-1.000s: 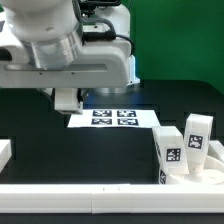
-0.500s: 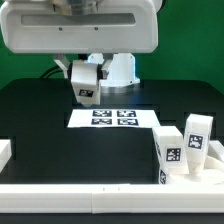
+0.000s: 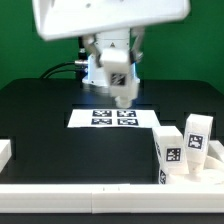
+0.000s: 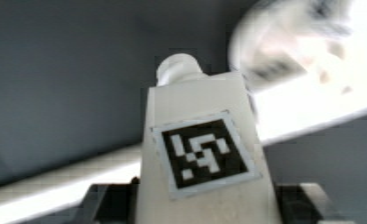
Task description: Assemble stool
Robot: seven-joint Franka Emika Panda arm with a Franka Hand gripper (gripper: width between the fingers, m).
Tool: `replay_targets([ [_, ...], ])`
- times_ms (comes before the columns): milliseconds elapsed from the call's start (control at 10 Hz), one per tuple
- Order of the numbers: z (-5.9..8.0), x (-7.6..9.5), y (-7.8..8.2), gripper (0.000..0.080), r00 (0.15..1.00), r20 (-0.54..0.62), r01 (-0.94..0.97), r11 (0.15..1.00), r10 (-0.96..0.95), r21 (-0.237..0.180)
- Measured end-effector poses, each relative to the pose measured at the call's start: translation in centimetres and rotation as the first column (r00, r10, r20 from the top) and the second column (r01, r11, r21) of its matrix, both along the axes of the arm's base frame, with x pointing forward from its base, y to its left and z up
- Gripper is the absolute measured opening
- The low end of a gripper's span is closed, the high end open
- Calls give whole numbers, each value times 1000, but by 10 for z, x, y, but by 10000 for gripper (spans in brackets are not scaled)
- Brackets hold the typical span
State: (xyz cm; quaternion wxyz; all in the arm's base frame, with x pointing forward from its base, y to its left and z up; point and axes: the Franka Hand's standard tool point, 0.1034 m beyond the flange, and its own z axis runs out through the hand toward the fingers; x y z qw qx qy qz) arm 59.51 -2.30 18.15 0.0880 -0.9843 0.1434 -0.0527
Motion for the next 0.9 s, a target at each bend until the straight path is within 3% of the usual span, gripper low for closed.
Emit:
replay_targets([
  [100,13,5,11,324,999,13,33,999,-33,9],
  [500,10,5,12,324,999,25,35,999,-34,-6],
  [700,7,28,56,324,991,73,115,993,-116,6],
  [800,1,44,72,324,979,122,165,986,-164,5],
  [900,-3,45,79,324,978,119,171,985,-170,5],
])
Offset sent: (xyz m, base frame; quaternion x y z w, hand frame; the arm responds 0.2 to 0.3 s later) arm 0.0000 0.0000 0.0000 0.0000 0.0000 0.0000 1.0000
